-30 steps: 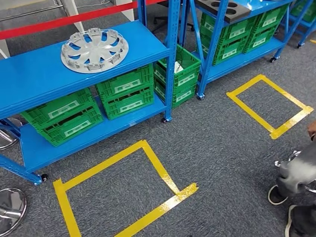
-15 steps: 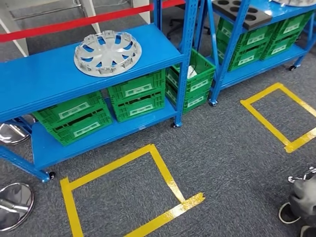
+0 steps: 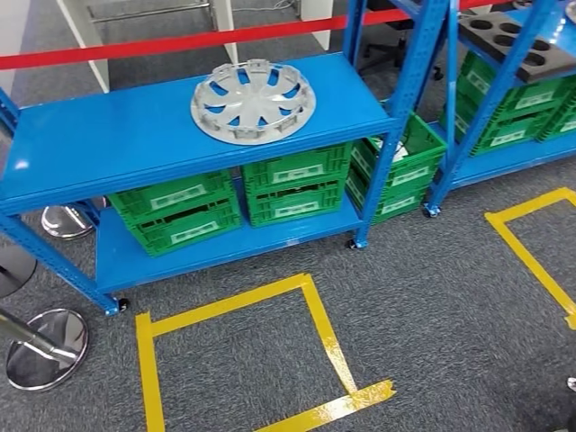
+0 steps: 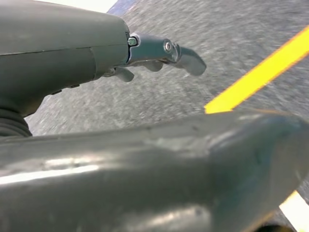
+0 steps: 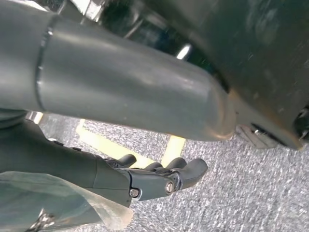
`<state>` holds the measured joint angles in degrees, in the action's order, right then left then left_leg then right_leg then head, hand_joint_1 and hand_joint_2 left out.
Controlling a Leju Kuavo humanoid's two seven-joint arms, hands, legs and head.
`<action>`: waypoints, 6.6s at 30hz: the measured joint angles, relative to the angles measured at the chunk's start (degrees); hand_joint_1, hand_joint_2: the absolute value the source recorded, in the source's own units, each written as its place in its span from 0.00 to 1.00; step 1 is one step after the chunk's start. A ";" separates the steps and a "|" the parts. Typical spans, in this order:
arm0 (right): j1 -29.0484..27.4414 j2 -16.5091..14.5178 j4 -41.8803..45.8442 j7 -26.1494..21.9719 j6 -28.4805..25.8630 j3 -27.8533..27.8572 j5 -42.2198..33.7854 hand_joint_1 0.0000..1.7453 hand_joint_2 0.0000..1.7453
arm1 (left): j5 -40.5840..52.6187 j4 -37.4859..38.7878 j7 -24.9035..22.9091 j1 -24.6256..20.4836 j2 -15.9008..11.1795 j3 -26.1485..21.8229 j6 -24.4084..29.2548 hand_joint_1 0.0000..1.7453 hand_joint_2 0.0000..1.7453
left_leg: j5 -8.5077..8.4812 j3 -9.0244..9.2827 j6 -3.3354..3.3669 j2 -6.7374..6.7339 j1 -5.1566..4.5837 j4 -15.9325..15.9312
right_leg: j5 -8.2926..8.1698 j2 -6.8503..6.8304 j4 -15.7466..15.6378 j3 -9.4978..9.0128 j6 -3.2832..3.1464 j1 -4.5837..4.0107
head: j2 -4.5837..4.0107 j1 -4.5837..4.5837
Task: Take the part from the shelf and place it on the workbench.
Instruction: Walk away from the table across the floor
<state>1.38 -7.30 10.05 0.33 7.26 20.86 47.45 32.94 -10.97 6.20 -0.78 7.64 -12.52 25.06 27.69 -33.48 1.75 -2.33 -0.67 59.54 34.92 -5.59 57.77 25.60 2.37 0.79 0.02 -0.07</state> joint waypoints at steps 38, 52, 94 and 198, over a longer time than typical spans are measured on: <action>-0.34 0.18 -0.15 -0.75 -1.90 0.08 -0.22 0.00 0.00 | 0.01 0.11 -0.47 -0.14 0.39 -0.45 0.22 0.00 0.00 | 2.01 3.30 0.52 3.08 0.74 -1.13 | -0.54 5.47 13.38 12.48 0.44 0.03 | -0.02 -0.54; -0.53 0.28 -0.21 -0.78 -1.70 0.10 -0.22 0.00 0.00 | 0.03 0.13 -0.58 -0.19 0.44 -0.75 0.21 0.00 0.00 | 9.01 -4.67 -2.48 3.04 1.05 16.03 | -4.26 5.43 2.00 5.73 -2.34 0.36 | -0.02 -0.10; -0.23 0.50 -0.24 -0.98 -1.68 0.14 -0.40 0.00 0.00 | -0.20 0.15 -0.08 -0.16 0.60 -1.59 1.23 0.00 0.00 | 0.15 2.03 0.33 2.74 0.86 -1.64 | 0.64 5.56 6.07 5.53 0.26 0.26 | -0.02 0.04; -13.66 6.65 8.53 -0.20 -7.13 -19.16 -47.02 0.00 1.00 | -32.60 -15.90 -6.25 5.33 -7.31 10.79 -24.66 0.00 1.00 | 2.39 3.30 0.46 2.31 -0.06 -0.64 | -5.59 6.64 1.66 6.22 -0.32 0.62 | -0.02 -0.52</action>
<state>-12.28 -0.65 18.57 0.13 0.13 1.70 0.43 0.34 -26.87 -0.04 4.55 0.34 -1.73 0.40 30.08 -30.18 2.21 -0.03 -0.72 58.90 29.33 1.04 59.43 31.82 2.05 1.41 0.00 -0.59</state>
